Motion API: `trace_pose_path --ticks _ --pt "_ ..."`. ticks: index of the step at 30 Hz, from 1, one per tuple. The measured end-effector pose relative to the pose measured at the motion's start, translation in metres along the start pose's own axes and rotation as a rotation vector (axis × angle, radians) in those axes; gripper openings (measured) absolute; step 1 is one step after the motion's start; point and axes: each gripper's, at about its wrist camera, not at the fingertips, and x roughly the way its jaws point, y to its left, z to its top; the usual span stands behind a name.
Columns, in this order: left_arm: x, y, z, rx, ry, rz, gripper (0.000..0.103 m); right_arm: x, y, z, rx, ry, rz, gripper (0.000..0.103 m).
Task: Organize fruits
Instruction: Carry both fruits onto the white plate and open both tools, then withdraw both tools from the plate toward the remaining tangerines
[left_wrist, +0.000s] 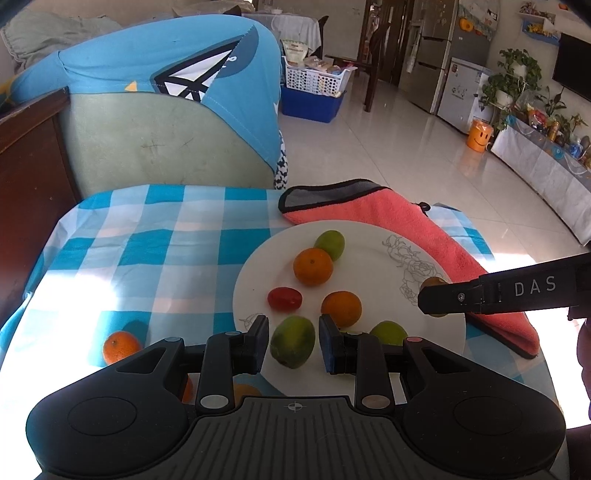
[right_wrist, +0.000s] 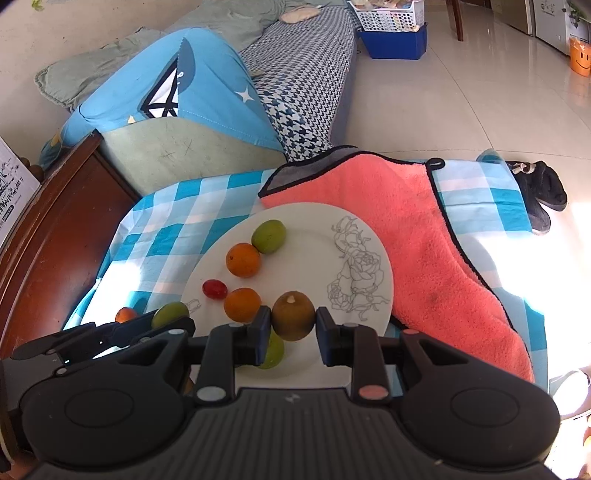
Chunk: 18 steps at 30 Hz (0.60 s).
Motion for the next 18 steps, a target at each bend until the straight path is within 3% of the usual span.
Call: trace_pose_path --ticks 11,12,16,18 --pt "0.004 0.004 0.008 -0.036 -0.008 -0.014 0.031 0.012 -0.004 0.005 0.075 0.011 0.006 0.03" --pt "0.003 0.005 0.008 -0.044 -0.008 -0.011 0.035 0.011 -0.005 0.006 0.081 0.003 0.007 0.03" --pt "-0.007 0.008 0.011 -0.056 -0.045 0.024 0.073 0.006 -0.004 0.007 0.074 -0.016 0.03 0.03" --pt "-0.013 0.009 0.014 -0.054 -0.06 0.041 0.082 0.004 0.0 0.007 0.054 -0.021 0.038 0.031"
